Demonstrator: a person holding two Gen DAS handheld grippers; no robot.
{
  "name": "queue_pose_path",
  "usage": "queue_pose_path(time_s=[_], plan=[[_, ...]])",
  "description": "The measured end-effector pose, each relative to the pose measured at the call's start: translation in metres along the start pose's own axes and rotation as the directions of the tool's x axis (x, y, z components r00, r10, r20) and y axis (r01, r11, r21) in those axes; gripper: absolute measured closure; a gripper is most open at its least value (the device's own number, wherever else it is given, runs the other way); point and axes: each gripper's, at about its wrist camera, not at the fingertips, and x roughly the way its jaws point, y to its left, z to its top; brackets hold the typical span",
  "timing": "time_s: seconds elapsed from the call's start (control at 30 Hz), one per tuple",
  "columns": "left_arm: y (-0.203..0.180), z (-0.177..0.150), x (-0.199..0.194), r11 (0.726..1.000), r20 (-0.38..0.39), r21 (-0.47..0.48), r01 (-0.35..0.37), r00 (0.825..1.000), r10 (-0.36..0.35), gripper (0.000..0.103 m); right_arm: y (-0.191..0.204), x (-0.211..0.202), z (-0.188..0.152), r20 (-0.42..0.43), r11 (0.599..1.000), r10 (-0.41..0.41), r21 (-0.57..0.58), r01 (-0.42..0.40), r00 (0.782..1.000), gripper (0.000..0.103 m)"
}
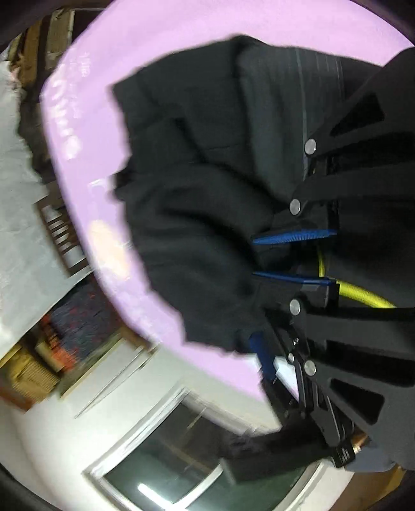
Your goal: Fold large clothes
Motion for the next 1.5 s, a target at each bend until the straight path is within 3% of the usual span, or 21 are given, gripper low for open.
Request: queue_pose_path(time_s=[0.03, 0.2, 0.27, 0.3, 0.33, 0.5, 0.57, 0.73, 0.83, 1.0, 1.17, 1.27, 1.4, 1.5], plan=[[0.002, 0.0, 0.003, 1.0, -0.005, -0.007, 0.003, 1.0, -0.003, 0.018, -0.007, 0.009, -0.001, -0.031, 1.0, -0.011, 0.022, 0.012, 0.999, 0.088], [0.018, -0.003, -0.01, 0.995, -0.005, -0.082, 0.048, 0.999, -0.049, 0.019, -0.025, -0.004, 0.002, -0.012, 0.989, 0.078, 0.129, -0.076, 0.997, 0.087], [0.028, -0.01, -0.029, 0.992, 0.028, -0.11, 0.056, 0.998, -0.053, 0.02, -0.025, -0.025, -0.002, 0.029, 0.99, 0.069, 0.121, -0.072, 0.997, 0.074], [0.037, -0.017, -0.045, 0.99, 0.053, -0.13, 0.064, 0.997, -0.057, 0.02, -0.026, -0.039, -0.006, 0.06, 0.991, 0.06, 0.113, -0.066, 0.996, 0.059], [0.043, -0.021, -0.052, 0.988, 0.062, -0.14, 0.069, 0.996, -0.06, 0.02, -0.026, -0.052, -0.011, 0.086, 0.993, 0.05, 0.105, -0.059, 0.995, 0.055], [0.083, -0.059, -0.084, 0.972, 0.054, -0.222, 0.08, 0.996, -0.07, 0.021, -0.052, -0.107, -0.042, 0.12, 0.991, -0.003, 0.133, -0.013, 0.993, 0.055], [0.095, -0.076, -0.086, 0.958, 0.03, -0.261, 0.116, 0.993, -0.112, 0.027, -0.062, -0.116, -0.055, 0.105, 0.988, -0.029, 0.153, 0.013, 0.994, 0.055], [0.101, -0.101, -0.084, 0.932, -0.01, -0.31, 0.187, 0.98, -0.2, 0.029, -0.085, -0.126, -0.087, 0.056, 0.978, -0.054, 0.203, 0.042, 0.997, 0.051], [0.088, -0.107, -0.089, 0.931, -0.017, -0.282, 0.231, 0.969, -0.246, 0.029, -0.094, -0.127, -0.102, 0.025, 0.975, -0.024, 0.223, 0.018, 0.999, 0.051], [0.067, -0.121, -0.093, 0.939, -0.024, -0.245, 0.24, 0.967, -0.253, 0.029, -0.091, -0.122, -0.12, 0.008, 0.972, 0.056, 0.228, -0.056, 0.998, 0.05], [0.064, -0.139, -0.101, 0.916, -0.012, -0.262, 0.303, 0.949, -0.317, 0.029, -0.084, -0.125, -0.138, -0.023, 0.957, 0.153, 0.252, -0.142, 0.988, 0.05], [0.063, -0.154, -0.111, 0.902, -0.008, -0.27, 0.337, 0.936, -0.352, 0.029, -0.075, -0.13, -0.149, -0.046, 0.959, 0.172, 0.235, -0.156, 0.984, 0.05], [0.055, -0.175, -0.122, 0.868, -0.015, -0.276, 0.413, 0.901, -0.433, 0.029, -0.06, -0.138, -0.17, -0.079, 0.967, 0.186, 0.193, -0.168, 0.979, 0.049], [0.047, -0.184, -0.128, 0.867, -0.016, -0.253, 0.429, 0.895, -0.447, 0.029, -0.049, -0.142, -0.183, -0.091, 0.972, 0.19, 0.155, -0.175, 0.977, 0.048]])
